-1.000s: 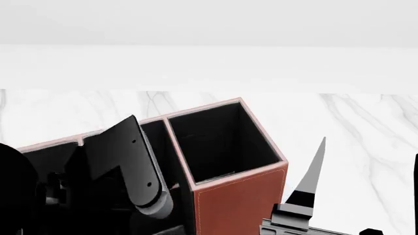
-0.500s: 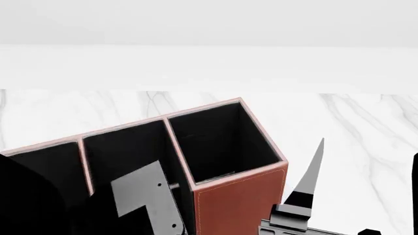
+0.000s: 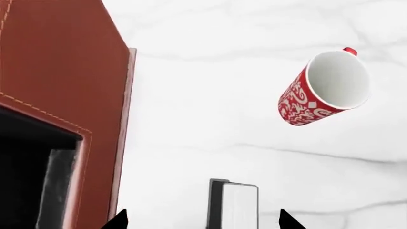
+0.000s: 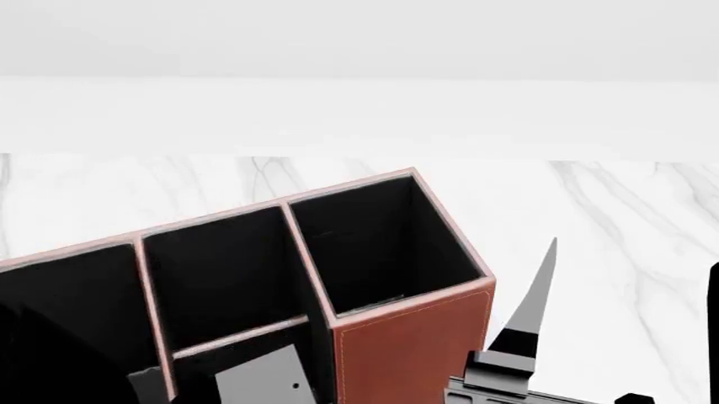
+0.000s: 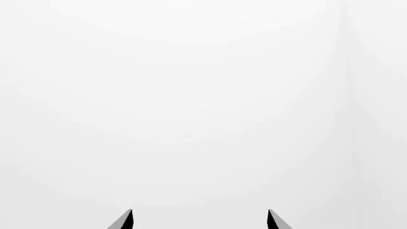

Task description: Pick up the book and place it in the front compartment of the caddy.

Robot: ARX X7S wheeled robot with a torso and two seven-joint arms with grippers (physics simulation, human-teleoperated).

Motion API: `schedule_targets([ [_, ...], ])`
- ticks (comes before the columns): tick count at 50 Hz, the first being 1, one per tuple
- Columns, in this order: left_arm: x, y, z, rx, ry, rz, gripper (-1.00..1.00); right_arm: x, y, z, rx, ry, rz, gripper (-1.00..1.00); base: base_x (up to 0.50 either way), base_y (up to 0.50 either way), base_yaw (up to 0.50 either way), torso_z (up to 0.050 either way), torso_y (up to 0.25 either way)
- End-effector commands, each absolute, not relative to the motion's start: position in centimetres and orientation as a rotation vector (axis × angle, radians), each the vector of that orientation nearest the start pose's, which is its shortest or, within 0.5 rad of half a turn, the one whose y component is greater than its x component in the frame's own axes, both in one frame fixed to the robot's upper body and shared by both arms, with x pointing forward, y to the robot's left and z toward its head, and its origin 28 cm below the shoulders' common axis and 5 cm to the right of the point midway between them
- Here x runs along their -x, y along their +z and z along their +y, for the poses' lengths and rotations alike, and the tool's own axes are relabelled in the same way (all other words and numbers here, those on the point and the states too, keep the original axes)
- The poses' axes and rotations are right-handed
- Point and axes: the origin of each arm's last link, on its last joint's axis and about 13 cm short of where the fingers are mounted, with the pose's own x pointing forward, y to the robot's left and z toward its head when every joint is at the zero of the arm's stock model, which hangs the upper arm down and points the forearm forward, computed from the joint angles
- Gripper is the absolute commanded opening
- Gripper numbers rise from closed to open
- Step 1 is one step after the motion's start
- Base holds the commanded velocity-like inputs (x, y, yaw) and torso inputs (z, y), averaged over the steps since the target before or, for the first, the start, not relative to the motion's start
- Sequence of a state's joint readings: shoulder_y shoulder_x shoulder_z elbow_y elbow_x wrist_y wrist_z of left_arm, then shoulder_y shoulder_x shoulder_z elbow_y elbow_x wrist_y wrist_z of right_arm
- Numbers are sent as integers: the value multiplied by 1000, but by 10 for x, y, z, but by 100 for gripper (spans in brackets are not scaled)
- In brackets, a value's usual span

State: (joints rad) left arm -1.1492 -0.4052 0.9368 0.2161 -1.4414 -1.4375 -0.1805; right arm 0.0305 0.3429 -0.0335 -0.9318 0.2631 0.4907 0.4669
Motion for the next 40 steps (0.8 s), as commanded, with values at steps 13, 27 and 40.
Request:
schedule_targets([
  [13,-237,151,155,-529,-1097,917,100,-169,172,-117,31,-181,-441,100,0,0,0,0,0],
  [27,-230,133,156,-581,-1096,956,100,-168,173,-118,34,-191,-444,100,0,0,0,0,0],
  [40,-230,131,155,-595,-1095,949,100,-167,174,-117,39,-182,-450,100,0,0,0,0,0],
])
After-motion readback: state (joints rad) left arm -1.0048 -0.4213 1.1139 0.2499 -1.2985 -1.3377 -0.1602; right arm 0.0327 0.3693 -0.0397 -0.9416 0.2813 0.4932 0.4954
